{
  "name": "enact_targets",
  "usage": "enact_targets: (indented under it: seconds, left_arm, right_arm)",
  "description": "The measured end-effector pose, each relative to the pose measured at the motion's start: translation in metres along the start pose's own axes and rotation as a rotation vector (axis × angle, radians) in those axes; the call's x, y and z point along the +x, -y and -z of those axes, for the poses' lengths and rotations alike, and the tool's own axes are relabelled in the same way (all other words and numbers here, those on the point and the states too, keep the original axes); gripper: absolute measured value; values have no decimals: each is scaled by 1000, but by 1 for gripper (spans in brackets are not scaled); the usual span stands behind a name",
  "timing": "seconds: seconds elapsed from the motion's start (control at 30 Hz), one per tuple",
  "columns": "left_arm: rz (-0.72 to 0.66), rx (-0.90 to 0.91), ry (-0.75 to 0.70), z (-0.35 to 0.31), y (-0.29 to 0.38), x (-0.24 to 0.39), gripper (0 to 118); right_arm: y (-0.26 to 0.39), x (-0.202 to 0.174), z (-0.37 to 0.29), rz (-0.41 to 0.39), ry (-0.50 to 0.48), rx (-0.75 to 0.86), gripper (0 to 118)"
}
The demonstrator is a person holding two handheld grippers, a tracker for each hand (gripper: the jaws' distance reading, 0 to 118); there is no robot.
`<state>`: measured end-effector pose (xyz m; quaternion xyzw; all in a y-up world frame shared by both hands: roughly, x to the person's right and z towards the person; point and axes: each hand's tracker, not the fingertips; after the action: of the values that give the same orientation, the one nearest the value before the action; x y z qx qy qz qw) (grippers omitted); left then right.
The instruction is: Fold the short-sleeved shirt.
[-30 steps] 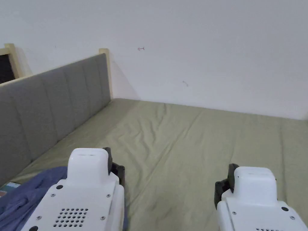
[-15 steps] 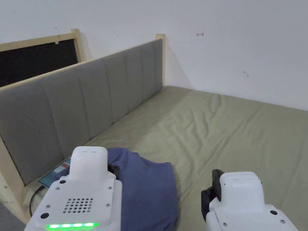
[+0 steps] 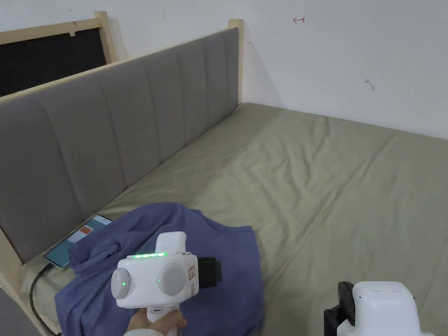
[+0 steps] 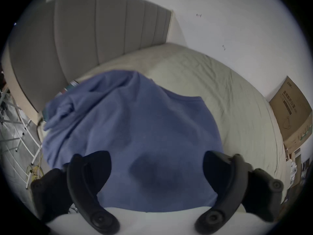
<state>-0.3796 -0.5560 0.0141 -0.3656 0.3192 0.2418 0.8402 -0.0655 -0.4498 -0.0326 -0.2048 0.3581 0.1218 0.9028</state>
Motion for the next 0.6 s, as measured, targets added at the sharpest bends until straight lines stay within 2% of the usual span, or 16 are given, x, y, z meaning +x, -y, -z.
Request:
enact_targets:
  seconds: [0.13,0.2,0.23,0.27,0.3,0.37,0.4,0.43,0.47,0.6]
  left_arm:
    - [49,-82,-91,31,-5,6,104]
    - [56,-184,-71,52,-1,8,80]
    - [89,-179,-148,54,1,12,80]
    - [104,-130,-118,49,2,16,78]
    - [124,-153,-136,48,1,20,71]
    - [109,-157,-108,49,-4,22,40]
    - [101,-155,-105,45,-5,17,16]
    - [88,-154,-100,45,-7,17,7]
    - [66,-149,-138,47,-8,15,7]
    - [-76,-166,-43,47,-10,-4,7]
  right_arm:
    - [6,14,14,55,8,-57,0]
    - [8,20,18,84,15,-75,0]
    - [10,23,20,92,17,-85,0]
    - [11,26,21,101,20,-93,0]
    - [13,29,21,110,25,-97,0]
    - [15,34,23,129,37,-108,0]
    - [16,37,23,139,41,-115,0]
    - [17,40,22,148,44,-120,0]
    - [18,43,20,156,49,-120,0]
    - [18,55,15,175,92,-119,0]
